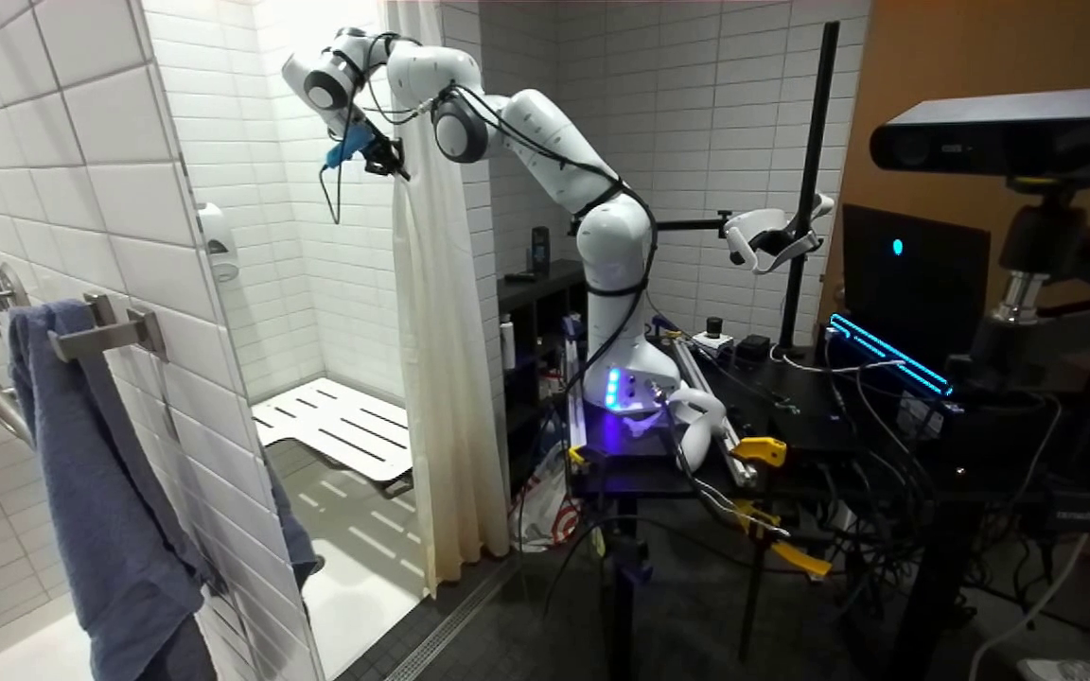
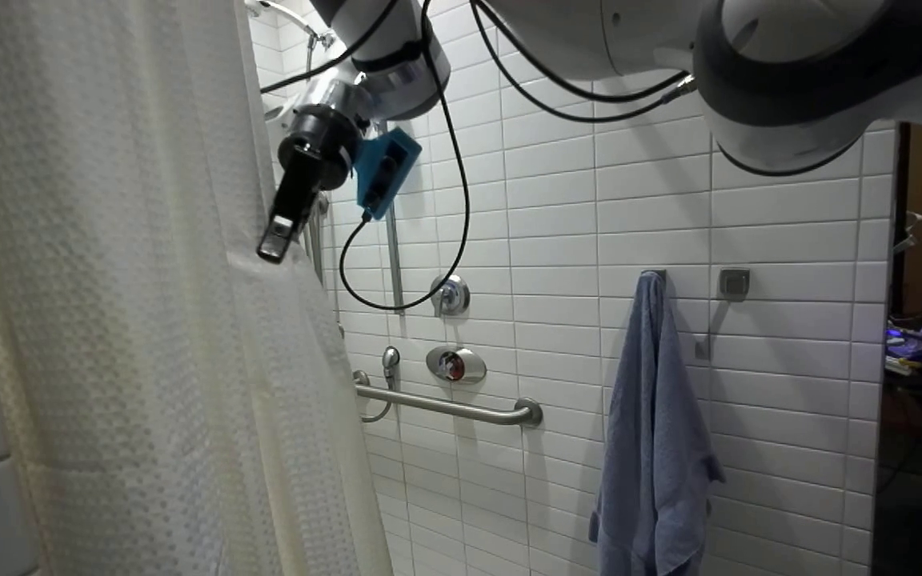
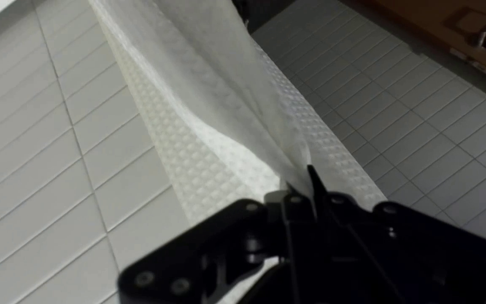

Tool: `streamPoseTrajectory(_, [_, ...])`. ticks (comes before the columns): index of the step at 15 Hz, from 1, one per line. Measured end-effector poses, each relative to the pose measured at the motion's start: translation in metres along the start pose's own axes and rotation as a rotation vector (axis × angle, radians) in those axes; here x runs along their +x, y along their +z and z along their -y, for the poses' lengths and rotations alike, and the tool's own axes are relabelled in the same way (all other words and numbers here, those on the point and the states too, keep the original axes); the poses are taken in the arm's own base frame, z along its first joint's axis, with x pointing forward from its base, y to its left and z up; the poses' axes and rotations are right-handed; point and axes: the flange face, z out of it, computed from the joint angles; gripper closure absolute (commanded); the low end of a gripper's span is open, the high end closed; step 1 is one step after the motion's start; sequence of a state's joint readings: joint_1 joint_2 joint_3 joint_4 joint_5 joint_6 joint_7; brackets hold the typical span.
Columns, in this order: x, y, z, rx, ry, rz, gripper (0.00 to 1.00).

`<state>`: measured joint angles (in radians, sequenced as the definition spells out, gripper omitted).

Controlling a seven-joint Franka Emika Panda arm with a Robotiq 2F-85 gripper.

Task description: Close the curtain railing

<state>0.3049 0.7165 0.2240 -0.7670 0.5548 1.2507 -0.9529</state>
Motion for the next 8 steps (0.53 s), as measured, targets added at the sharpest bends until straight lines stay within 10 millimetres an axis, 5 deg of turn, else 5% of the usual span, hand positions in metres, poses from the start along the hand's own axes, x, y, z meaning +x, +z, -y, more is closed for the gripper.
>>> streamPoseTrajectory(8, [-0.020,-0.053,-0.001,-0.243,0.134,0.094,0.99])
